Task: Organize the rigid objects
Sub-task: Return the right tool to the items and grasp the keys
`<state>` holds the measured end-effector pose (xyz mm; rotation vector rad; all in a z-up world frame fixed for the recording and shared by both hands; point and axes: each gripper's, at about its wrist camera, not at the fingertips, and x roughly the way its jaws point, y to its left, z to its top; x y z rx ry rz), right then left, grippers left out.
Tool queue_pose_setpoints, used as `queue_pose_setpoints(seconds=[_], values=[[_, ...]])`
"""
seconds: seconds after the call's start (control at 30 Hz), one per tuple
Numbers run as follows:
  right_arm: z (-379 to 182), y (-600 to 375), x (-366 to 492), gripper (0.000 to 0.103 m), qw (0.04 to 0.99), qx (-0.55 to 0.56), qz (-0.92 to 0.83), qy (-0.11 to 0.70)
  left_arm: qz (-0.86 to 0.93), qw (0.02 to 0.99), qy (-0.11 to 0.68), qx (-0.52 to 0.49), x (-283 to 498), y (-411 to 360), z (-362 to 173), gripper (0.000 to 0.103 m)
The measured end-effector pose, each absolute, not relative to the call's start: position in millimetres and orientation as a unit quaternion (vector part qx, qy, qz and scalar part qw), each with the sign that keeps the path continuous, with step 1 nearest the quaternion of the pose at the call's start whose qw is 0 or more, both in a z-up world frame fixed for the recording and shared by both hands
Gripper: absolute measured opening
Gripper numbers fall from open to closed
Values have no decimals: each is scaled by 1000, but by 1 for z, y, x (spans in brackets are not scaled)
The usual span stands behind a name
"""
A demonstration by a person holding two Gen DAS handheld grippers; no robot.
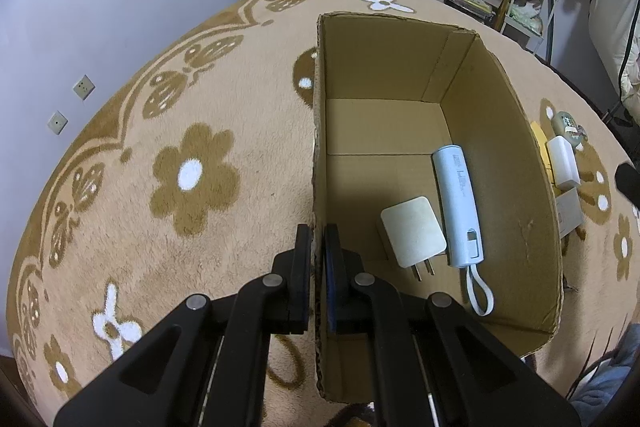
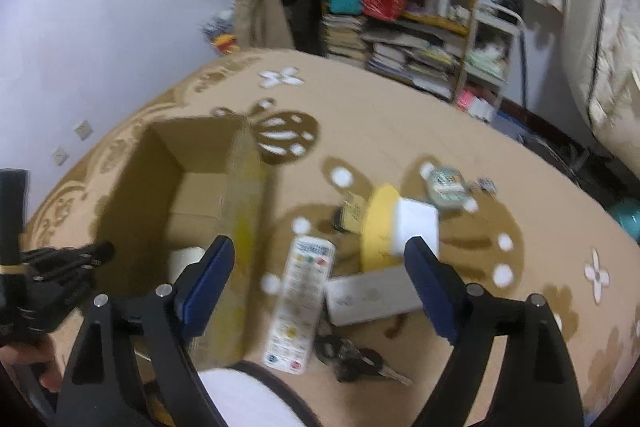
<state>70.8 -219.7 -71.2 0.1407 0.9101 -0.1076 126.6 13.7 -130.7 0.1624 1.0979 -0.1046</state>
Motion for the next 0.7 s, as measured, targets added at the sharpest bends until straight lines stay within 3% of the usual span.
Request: queue_pose_setpoints(seconds=[0.7], values=[[-160, -254, 52, 92, 806, 107, -107, 573, -50, 848, 522, 74, 127, 15, -132, 7]])
